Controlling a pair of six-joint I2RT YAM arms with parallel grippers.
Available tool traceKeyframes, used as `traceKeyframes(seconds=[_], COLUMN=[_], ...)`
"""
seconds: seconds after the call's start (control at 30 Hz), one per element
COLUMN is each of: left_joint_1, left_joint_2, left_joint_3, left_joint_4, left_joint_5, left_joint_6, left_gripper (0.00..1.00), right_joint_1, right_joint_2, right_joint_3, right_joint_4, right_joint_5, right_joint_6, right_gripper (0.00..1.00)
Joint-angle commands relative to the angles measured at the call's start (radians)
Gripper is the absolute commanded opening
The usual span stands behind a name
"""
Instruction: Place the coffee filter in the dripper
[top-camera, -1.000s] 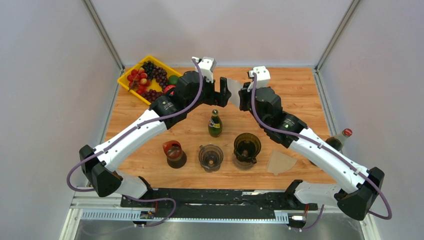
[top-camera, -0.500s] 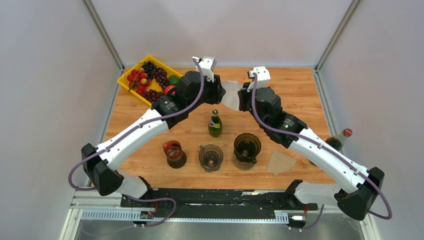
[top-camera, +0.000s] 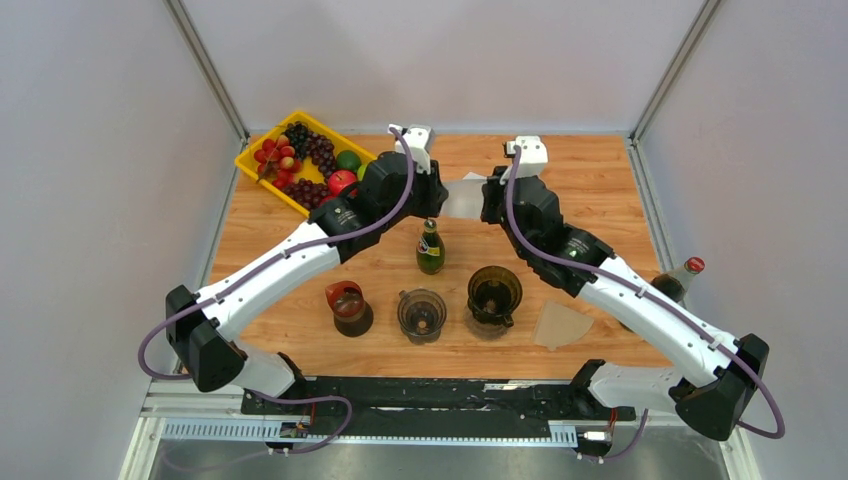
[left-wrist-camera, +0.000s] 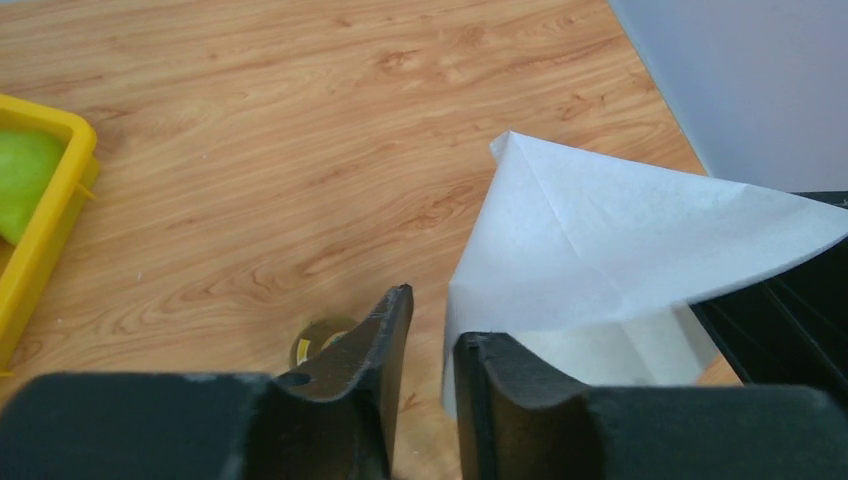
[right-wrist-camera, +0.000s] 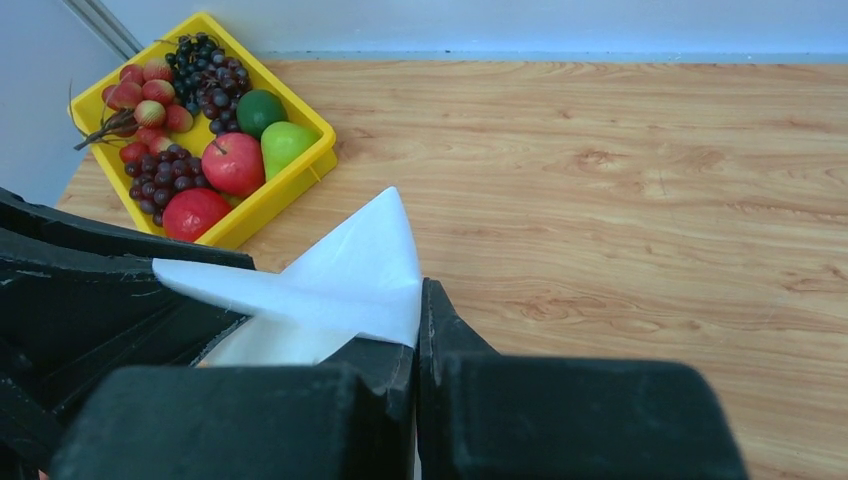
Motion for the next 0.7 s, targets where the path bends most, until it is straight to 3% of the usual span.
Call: traceKeyframes(seconds=[0.0,0.07,0.17,0.2,0.27,0.47,0.67], left_joint_1=[0.01,0.01,0.011,0.011,0.01,0.01,0.013], left_joint_2=[-0.049,-0.063,-0.094,-0.114,-0.155,-0.305,-0.372], left_joint_3=[-0.012,-0.019,-0.038,-0.044,-0.075,-0.184,-0.24], left_joint_4=[-0.02,-0.006,0.012,0.025,0.058,0.161,0.163], left_joint_5=[0.062,0.102,0.168,0.197,0.273,0.385,0.193], left_joint_6=[0.013,0.026,0.065,0.072,0.097,0.165,0.178], left_gripper=[0.38,0.5,0.77,0.91,0.99,1.0,1.0], right_joint_1=[-0.011,-0.011,-0.013,-0.014,-0.02,-0.062,-0.089], right_joint_2=[-0.025,-0.021,-0.003,0.005,0.013,-0.008,-0.032], right_joint_3=[0.019,0.022,0.061,0.079,0.103,0.137,0.226], right_joint_4=[-0.025,-0.053,-0.154,-0.205,-0.309,-0.481,-0.708], right_joint_5=[-0.064,-0.086,-0.102,-0.108,-0.131,-0.291,-0.425], right_joint_6=[0.007,0.016,0.036,0.043,0.066,0.11,0.152], right_gripper=[0.0,0.0,0.0,0.0,0.0,0.0,0.0])
